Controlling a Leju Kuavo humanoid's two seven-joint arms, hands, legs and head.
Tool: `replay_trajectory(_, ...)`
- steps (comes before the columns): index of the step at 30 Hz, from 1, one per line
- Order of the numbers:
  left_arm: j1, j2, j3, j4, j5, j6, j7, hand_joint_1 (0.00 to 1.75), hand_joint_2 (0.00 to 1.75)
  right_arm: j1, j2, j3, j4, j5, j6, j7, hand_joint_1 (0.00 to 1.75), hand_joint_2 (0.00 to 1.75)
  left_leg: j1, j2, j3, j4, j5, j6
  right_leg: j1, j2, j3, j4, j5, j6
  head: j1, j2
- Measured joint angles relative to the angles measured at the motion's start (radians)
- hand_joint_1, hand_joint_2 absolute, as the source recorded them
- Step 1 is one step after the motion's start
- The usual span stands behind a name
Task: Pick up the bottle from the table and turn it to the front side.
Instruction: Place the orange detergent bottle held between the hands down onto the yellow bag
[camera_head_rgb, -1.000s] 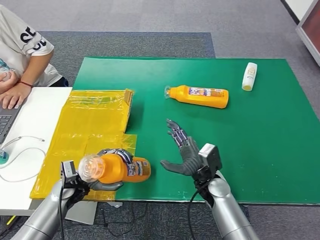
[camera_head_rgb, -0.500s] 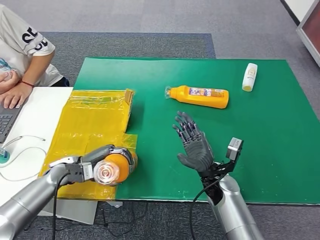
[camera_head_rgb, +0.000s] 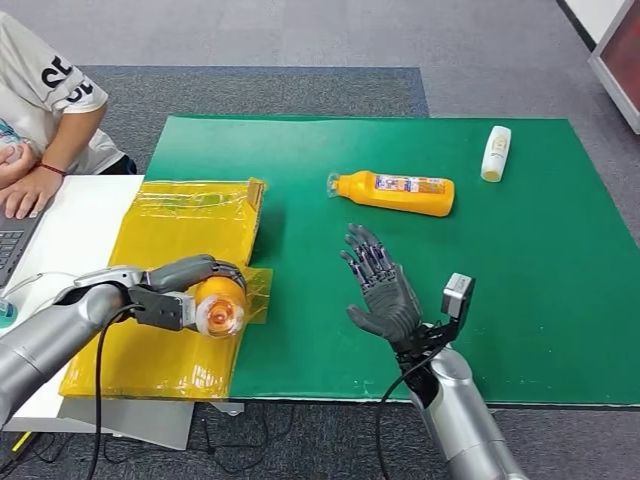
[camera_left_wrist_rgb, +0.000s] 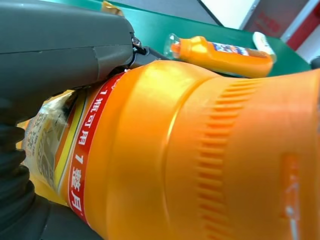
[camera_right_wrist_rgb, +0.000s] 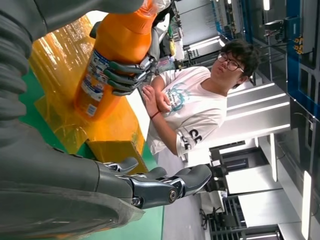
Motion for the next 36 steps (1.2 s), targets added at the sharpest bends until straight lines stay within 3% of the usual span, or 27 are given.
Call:
replay_trajectory(4, -0.017, 0.000, -0.022, 0.013, 0.001, 0.003, 0.023, 1.75, 1.75, -0.005, 0.006, 0.005, 0.011, 0.022, -0.012, 0.001, 0.00, 1.75, 0.000, 0.000, 0.000, 0.000, 0.000, 0.000, 0.000, 0.000, 0.000, 0.000, 0.000, 0.000, 0.000, 0.000)
replay_trajectory(10, -0.072, 0.025, -0.074, 0.053, 0.072, -0.107, 0.017, 1.75, 1.75, -0.030, 0.024, 0.036, 0.038, 0.035, -0.015, 0.006, 0.00, 1.75, 0.000, 0.000, 0.002, 0.000, 0.000, -0.001, 0.000, 0.001, 0.001, 0.001, 0.000, -0.001, 0.000, 0.000)
replay_trajectory(15, -0.111, 0.043, -0.112, 0.092, 0.083, -0.124, 0.028, 1.75, 1.75, -0.045, 0.037, 0.057, 0.059, 0.037, -0.017, 0.007, 0.00, 1.75, 0.000, 0.000, 0.004, -0.001, 0.000, -0.001, 0.000, 0.001, 0.004, 0.001, -0.001, -0.001, 0.000, 0.000)
replay_trajectory(26, -0.203, -0.020, -0.206, 0.326, 0.025, -0.092, 0.095, 1.75, 1.75, -0.070, 0.072, 0.116, 0.101, 0.052, -0.042, 0.015, 0.00, 1.75, 0.000, 0.000, 0.035, -0.008, -0.014, -0.005, 0.000, 0.001, 0.032, 0.000, -0.009, -0.005, 0.000, 0.000)
replay_trajectory(36, -0.217, -0.058, -0.228, 0.404, 0.010, -0.081, 0.143, 1.75, 1.75, -0.042, 0.075, 0.114, 0.055, 0.064, -0.114, 0.015, 0.00, 1.75, 0.000, 0.002, 0.049, -0.018, -0.012, -0.008, 0.000, 0.004, 0.040, 0.000, -0.009, -0.011, 0.000, 0.000)
